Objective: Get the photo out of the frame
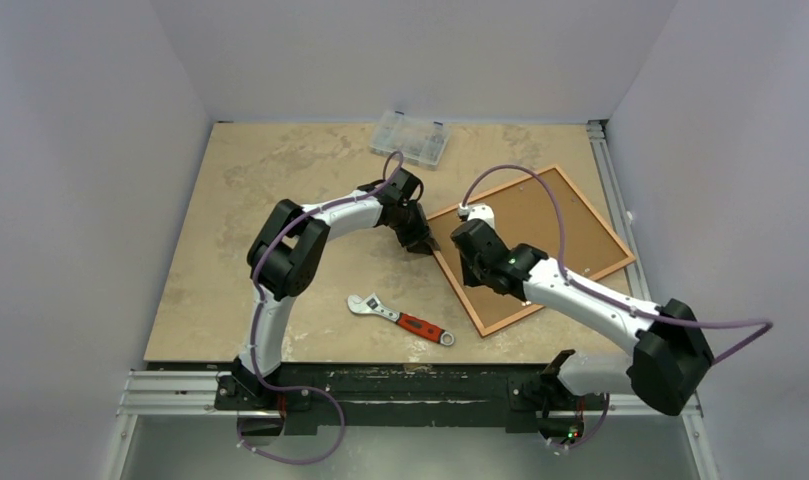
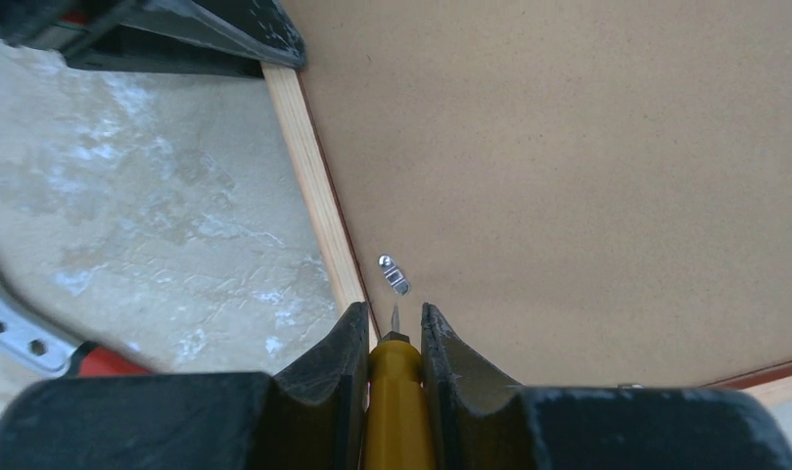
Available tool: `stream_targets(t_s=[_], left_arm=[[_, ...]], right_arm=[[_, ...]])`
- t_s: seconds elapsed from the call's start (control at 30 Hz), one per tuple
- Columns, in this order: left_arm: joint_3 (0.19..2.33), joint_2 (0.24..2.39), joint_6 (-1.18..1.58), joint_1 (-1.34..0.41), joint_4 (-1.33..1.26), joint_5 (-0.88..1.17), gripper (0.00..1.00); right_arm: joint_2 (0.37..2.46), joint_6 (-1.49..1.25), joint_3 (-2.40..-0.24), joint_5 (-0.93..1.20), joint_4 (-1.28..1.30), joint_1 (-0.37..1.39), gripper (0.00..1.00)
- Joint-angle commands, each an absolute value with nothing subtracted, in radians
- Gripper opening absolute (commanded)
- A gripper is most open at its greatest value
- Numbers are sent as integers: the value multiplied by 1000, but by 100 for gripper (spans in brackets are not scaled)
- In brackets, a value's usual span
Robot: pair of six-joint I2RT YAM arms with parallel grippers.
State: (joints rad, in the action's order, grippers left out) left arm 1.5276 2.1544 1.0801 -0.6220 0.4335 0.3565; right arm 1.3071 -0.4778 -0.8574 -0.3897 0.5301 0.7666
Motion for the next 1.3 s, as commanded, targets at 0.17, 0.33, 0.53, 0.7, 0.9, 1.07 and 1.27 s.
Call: stream_targets(t_s=[0.17, 0.33, 0.53, 0.7, 0.9, 1.07, 1.27], left_arm=[[1545, 2000, 975, -608, 384, 414, 47], [1558, 1784, 867, -568, 485, 370, 52], [1543, 1471, 696, -456, 616, 229, 53], [1595, 1259, 502, -439, 744, 23, 58], [1541, 1080, 408, -437, 734, -65, 63], [1486, 1036, 352, -438, 683, -118, 63], [1459, 1011, 276, -491, 663, -229, 65]], right_arm=[[1055, -535, -808, -374, 562, 765, 0], [1032, -558, -772, -295, 542, 765, 0], [1240, -520, -903, -55, 458, 818, 0], [1517, -558, -1088, 109, 347, 937, 0], [1921, -548, -1532, 85, 529, 1077, 0], [2154, -537, -1789, 3, 685, 1142, 0], [2258, -538, -1868, 22, 652, 1152, 0]])
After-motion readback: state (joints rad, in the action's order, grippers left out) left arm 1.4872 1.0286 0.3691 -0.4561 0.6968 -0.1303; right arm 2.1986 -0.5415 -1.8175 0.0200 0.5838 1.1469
